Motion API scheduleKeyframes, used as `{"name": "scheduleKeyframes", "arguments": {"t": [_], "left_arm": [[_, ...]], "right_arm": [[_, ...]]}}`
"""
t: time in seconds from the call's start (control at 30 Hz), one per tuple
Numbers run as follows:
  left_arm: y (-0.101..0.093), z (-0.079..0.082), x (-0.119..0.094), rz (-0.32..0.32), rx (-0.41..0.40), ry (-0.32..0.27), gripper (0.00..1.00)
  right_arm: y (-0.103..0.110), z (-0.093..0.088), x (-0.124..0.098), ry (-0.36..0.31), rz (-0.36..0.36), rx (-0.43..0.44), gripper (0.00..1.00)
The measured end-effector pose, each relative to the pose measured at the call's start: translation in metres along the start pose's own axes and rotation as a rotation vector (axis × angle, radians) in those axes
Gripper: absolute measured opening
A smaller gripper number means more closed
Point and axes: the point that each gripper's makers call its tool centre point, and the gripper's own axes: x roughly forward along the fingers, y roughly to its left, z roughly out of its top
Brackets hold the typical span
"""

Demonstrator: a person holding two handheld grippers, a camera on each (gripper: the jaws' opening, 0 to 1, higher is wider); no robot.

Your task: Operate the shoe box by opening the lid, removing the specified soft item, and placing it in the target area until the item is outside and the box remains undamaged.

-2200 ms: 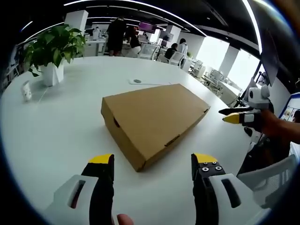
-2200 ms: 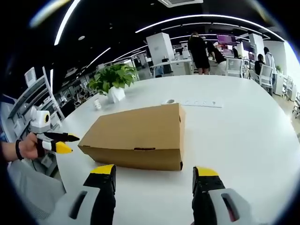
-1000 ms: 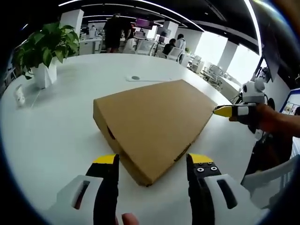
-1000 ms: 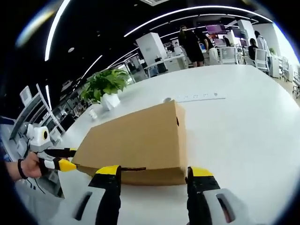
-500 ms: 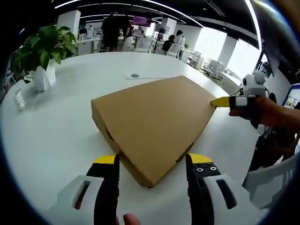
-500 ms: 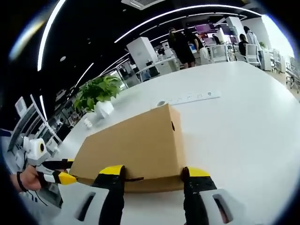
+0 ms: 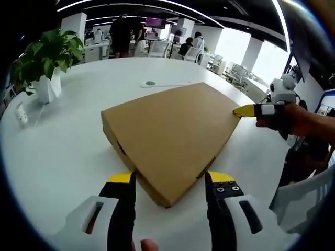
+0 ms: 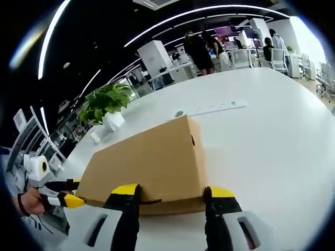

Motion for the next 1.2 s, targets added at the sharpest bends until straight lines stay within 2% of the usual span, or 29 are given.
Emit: {"name": "scheduleKeyframes", "arguments": {"t": [0.27,0.63,0.97,1.2], "left_arm": [[0.016,-0.008,-0.013,0.02,0.002,0.014,0.53],[0.041,-0.026,-0.039,0.044,-0.019,0.026,0.53],[0.051,-0.044,-0.06,0.058,-0.062,0.021,0.51],[0.053,-0.052,-0.069,0.065,-0.074,0.015,0.51]], "right_arm": [[0.02,-0.005,0.009,0.032,0.007,-0.009,0.47],[0.056,-0.019,0.019,0.071,0.038,-0.037,0.46],[0.081,-0.035,0.016,0.1,0.057,-0.051,0.46],[0.085,-0.04,0.017,0.098,0.059,-0.051,0.45]]}}
